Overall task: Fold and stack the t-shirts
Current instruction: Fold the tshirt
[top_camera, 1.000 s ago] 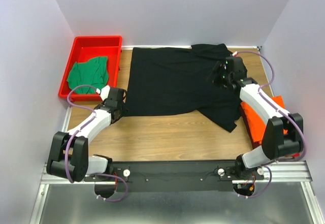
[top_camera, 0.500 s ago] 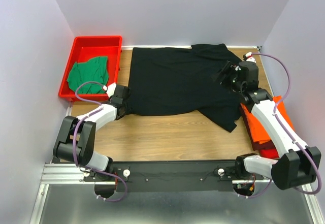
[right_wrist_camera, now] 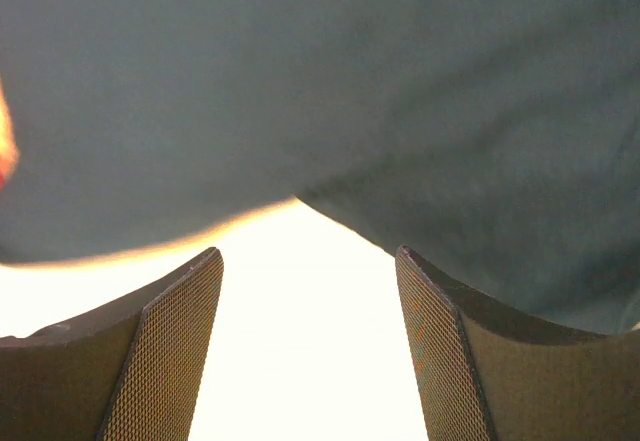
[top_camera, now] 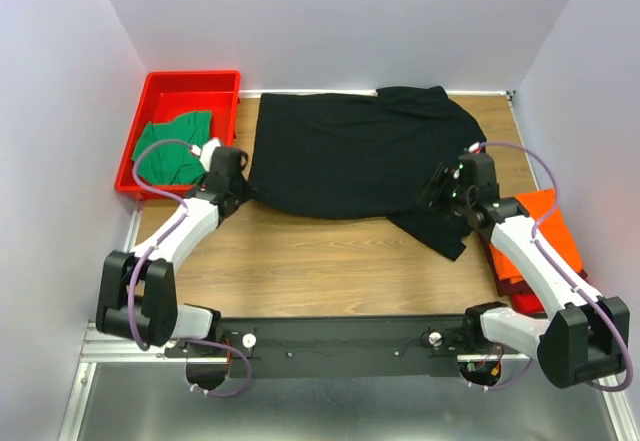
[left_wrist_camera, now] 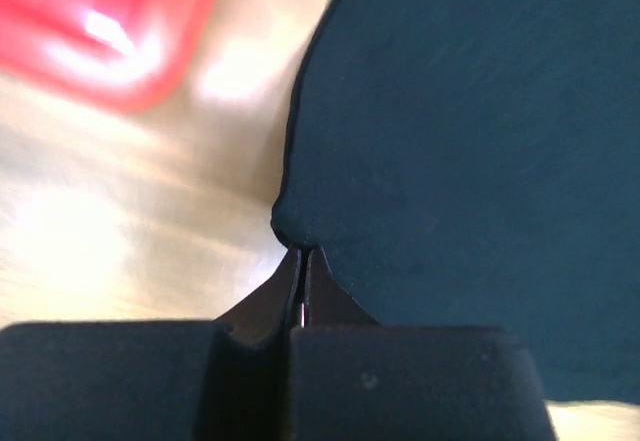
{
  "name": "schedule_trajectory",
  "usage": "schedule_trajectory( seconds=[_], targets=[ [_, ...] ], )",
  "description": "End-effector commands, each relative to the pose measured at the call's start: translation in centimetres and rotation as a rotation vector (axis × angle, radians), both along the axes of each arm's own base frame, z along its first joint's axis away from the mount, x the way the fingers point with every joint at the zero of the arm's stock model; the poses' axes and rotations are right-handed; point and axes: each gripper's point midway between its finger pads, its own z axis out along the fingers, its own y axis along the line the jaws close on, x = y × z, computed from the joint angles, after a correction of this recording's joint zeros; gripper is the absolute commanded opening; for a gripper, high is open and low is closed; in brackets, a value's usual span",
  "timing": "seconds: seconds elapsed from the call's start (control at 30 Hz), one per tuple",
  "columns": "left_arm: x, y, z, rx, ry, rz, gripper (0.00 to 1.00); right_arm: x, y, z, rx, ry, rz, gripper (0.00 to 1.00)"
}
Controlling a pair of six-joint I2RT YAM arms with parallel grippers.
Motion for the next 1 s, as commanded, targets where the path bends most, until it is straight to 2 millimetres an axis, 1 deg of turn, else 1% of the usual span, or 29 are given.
schedule_trajectory(
  seconds=[0.0,0.03,0.07,0.1,0.17,0.23,0.27,0.33,0.4,0.5,0.6,0.7,0.8,0.83,0.87,0.97],
  targets=[
    [1.1,2.6,4.0,0.019,-0.077,0.026,0.0,-3.9,2.0,-3.9,0.034,0.171,0.071,0.76],
    [1.2,3.1,4.2,0.019,-0.08,0.03,0.0,-4.7,2.3,-4.4,0.023,0.194,0.082,0.76],
    [1.4,3.5,4.7,0.015,-0.09,0.026,0.0,-5.1,2.4,-4.8,0.003,0.203,0.079,0.76],
    [1.5,4.6,4.7,0.027,-0.086,0.04,0.0,-5.9,3.4,-5.0,-0.003,0.217,0.109,0.76],
    [1.7,5.7,4.9,0.027,-0.089,0.05,0.0,-7.2,3.9,-5.8,-0.031,0.25,0.127,0.76],
    [1.6,6.3,4.6,0.034,-0.082,0.047,0.0,-8.2,3.9,-6.4,-0.041,0.279,0.116,0.76],
    [1.6,6.2,4.4,0.026,-0.077,0.036,0.0,-9.0,3.8,-6.7,-0.039,0.283,0.117,0.76],
    [1.6,6.4,4.2,0.026,-0.076,0.033,0.0,-9.6,3.0,-7.0,-0.05,0.288,0.072,0.76],
    [1.6,6.3,4.1,0.017,-0.081,0.021,0.0,-10.4,2.0,-6.7,-0.049,0.273,0.022,0.76],
    [1.7,6.0,4.1,0.007,-0.082,0.006,0.0,-10.9,1.3,-5.8,-0.037,0.24,-0.016,0.76],
    [1.9,5.9,4.0,0.008,-0.082,-0.003,0.0,-12.2,0.6,-5.9,-0.053,0.286,-0.037,0.76],
    [1.9,5.7,3.9,0.0,-0.083,-0.013,0.0,-12.9,0.9,-6.4,-0.045,0.32,-0.006,0.76],
    [1.9,5.5,3.7,-0.007,-0.082,-0.023,0.0,-14.1,1.4,-8.1,-0.037,0.382,0.033,0.76],
    [2.0,5.5,3.8,-0.007,-0.083,-0.025,0.0,-13.9,1.6,-8.4,-0.032,0.38,0.043,0.76],
    [2.0,5.5,3.8,-0.007,-0.085,-0.027,0.0,-14.6,1.9,-9.3,-0.024,0.41,0.07,0.76],
    [1.9,5.4,3.7,-0.006,-0.081,-0.033,0.0,-14.3,2.1,-9.9,-0.037,0.381,0.086,0.76]
  ],
)
